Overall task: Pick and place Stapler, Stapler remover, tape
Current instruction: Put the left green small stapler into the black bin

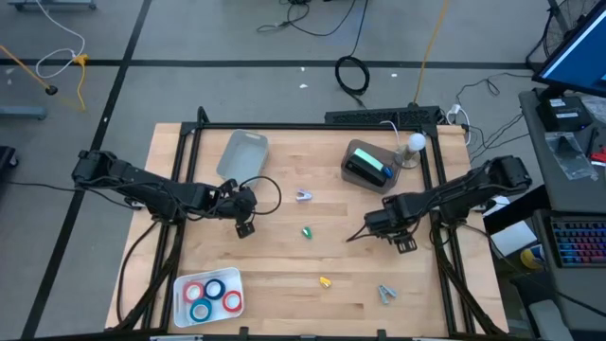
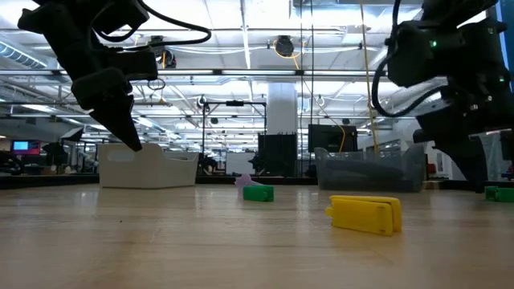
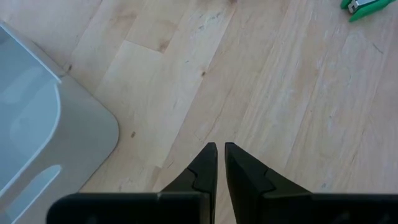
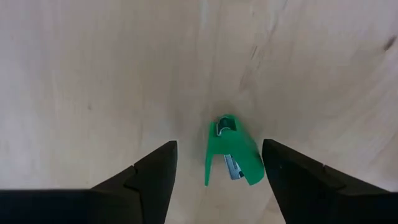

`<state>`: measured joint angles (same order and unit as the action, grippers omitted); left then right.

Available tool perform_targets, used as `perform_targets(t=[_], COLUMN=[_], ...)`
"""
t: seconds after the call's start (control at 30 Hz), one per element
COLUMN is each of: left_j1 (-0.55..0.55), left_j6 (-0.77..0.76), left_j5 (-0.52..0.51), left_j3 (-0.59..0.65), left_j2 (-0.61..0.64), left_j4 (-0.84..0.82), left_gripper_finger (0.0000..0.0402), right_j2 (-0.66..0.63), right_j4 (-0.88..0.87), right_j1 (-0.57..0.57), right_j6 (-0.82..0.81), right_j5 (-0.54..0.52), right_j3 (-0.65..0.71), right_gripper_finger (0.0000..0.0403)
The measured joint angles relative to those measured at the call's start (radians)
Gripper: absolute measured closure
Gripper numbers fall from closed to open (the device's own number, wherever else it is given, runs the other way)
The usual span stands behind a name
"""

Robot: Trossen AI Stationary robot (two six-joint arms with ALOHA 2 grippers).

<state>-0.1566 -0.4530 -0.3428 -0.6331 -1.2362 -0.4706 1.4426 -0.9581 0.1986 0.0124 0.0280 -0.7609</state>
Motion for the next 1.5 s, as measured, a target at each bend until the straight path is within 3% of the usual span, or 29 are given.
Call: perform_targets(t=[0.23, 0.87, 1.3, 1.5], left_j1=[0.0, 0.0, 0.0, 0.0], left_j6=[0.0, 0.0, -0.005, -0.021], left_j5=[0.0, 0.0, 0.0, 0.0], left_j3=[0.0, 0.0, 0.0, 0.0], left_j2=[0.0, 0.0, 0.0, 0.0], left_j4=[0.0, 0.0, 0.004, 0.009], left_gripper_finger=[0.0364, 0.0364, 0.0364, 0.0364], right_j2=[0.063, 0.068, -0.082, -0.166], right_j4=[-0.002, -0.017, -0.101, -0.098], right_j1=[0.0, 0.0, -0.014, -0.111], right_j6=[0.0, -0.003, -0.027, 0.041], right_j5=[-0.003, 0.0, -0.005, -0.203], right_j3=[-0.002, -0.021, -0.186, -0.285], right_gripper_finger=[0.0212, 0.0344, 0.0336, 0.034])
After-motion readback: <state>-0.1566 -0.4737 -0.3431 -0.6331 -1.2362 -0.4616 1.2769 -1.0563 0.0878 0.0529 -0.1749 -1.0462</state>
